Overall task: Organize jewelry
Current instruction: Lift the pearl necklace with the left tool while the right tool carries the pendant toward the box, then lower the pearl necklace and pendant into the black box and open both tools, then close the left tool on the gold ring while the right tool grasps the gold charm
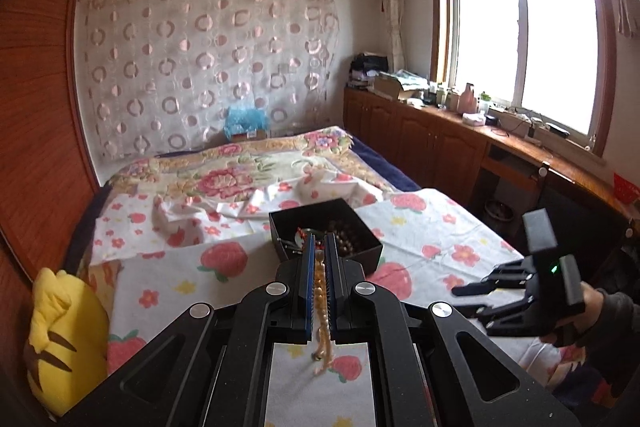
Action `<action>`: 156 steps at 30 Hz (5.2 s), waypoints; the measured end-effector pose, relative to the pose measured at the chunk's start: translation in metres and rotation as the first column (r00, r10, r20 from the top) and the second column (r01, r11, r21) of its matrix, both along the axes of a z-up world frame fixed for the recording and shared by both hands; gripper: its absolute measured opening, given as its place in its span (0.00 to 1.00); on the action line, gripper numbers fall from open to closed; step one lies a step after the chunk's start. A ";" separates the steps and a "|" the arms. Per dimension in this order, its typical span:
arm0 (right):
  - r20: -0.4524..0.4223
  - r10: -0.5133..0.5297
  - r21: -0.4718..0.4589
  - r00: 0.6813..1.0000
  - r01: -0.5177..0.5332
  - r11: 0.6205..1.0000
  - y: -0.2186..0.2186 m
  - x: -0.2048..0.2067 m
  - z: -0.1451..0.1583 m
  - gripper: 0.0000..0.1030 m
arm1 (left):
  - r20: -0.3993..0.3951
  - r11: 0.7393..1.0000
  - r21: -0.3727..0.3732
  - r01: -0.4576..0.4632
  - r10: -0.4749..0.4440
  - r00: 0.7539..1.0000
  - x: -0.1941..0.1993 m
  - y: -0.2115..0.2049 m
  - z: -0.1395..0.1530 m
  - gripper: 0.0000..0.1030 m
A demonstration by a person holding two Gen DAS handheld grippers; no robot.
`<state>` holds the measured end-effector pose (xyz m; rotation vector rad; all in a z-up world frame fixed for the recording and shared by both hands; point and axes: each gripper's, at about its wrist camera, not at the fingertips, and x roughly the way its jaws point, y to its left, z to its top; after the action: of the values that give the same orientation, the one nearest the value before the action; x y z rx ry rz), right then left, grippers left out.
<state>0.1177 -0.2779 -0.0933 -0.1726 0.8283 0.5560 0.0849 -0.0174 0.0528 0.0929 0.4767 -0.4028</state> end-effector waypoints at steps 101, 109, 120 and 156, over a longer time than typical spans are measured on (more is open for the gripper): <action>0.059 0.038 0.078 0.998 -0.043 0.996 0.035 0.095 0.028 0.26 | -0.162 0.990 0.137 -0.021 0.043 0.986 0.138 -0.031 -0.069 0.73; 0.024 0.075 0.057 0.997 -0.076 0.995 0.050 0.080 0.013 0.27 | -0.221 0.990 0.134 -0.044 0.073 0.973 0.114 -0.011 -0.099 0.75; -0.044 0.147 0.007 0.988 -0.147 0.989 0.075 0.070 -0.010 0.27 | -0.344 0.991 0.130 -0.027 0.070 0.936 0.099 0.003 -0.141 0.75; -0.017 0.119 -0.024 0.993 -0.119 0.993 0.054 0.046 -0.008 0.17 | -0.382 0.978 0.185 0.093 -0.016 0.924 0.083 -0.040 -0.158 0.49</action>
<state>0.1637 -0.2238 -0.1014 -0.2419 0.8441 0.6599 0.1675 -0.0574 -0.1051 0.2265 0.9003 -0.4286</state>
